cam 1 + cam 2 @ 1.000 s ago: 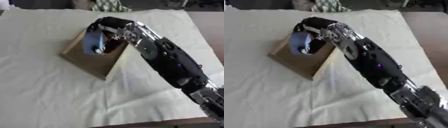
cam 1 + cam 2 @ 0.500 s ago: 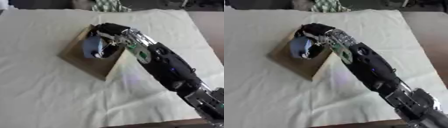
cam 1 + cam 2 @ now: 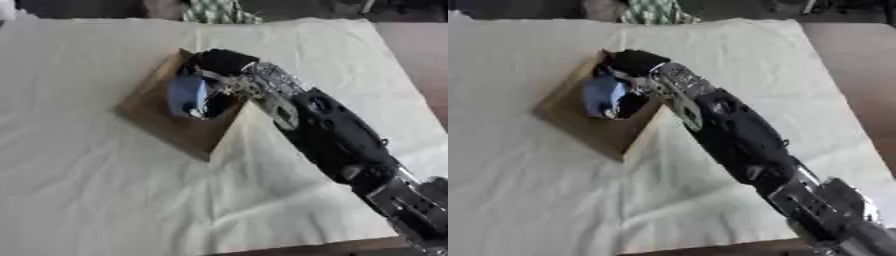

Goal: Pick up objects on the table and place them in the box.

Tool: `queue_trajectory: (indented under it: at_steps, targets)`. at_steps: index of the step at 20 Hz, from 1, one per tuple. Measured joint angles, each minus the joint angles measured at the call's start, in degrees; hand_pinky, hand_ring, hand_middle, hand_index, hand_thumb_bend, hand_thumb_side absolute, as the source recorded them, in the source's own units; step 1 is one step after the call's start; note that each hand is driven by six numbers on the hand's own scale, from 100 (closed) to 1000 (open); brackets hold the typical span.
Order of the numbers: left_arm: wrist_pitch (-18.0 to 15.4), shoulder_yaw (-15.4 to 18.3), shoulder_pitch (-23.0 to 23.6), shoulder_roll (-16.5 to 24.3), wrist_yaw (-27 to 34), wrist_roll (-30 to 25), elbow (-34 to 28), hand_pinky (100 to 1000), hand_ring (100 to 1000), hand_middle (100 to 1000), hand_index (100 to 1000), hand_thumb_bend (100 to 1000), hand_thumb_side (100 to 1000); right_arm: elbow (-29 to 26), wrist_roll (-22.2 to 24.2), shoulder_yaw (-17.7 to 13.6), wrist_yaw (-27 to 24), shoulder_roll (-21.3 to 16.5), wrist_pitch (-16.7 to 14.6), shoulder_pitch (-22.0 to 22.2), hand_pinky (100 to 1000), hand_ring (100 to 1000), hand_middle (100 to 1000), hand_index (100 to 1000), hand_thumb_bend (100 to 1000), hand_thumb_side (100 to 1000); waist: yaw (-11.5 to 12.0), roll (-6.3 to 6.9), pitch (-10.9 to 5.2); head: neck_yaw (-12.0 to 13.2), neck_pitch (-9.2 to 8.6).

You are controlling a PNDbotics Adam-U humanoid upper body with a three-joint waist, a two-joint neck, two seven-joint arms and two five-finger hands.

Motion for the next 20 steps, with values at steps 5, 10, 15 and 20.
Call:
queue_trajectory:
  at_steps: [5,10,15,20]
  targets:
    - [0.01,0.0,0.03,0.0,0.0,0.0,0.0,598,688,547,684,349,666,-0.63,1.3,-0.4,2.39,-0.3,-0.54,-0.12,857,911,884,853,131,655,-0.46,0.08,0.0,0.15,0.0]
    - [0.06,0.0,0.08,0.0,0.0,-0.03,0.0,599,689,548,684,348,666,-2.23,2.65,-0.81,4.39,-1.7,-0.57,-0.12,897,961,931,884,155,709,-0.96,0.13,0.0,0.48,0.0]
    - [0.14,0.0,0.1,0.0,0.0,-0.1,0.0,599,689,548,683,347,667,-3.84,2.76,-1.32,5.28,-2.08,-0.52,-0.12,920,990,970,915,171,708,-1.1,0.31,0.0,0.54,0.0]
    - [0.23,0.0,0.12,-0.01,0.01,-0.19,0.0,599,690,548,683,345,668,-4.41,4.06,-1.44,5.13,-2.23,-0.78,-0.12,925,998,992,949,207,692,-1.24,0.31,0.0,0.56,0.0]
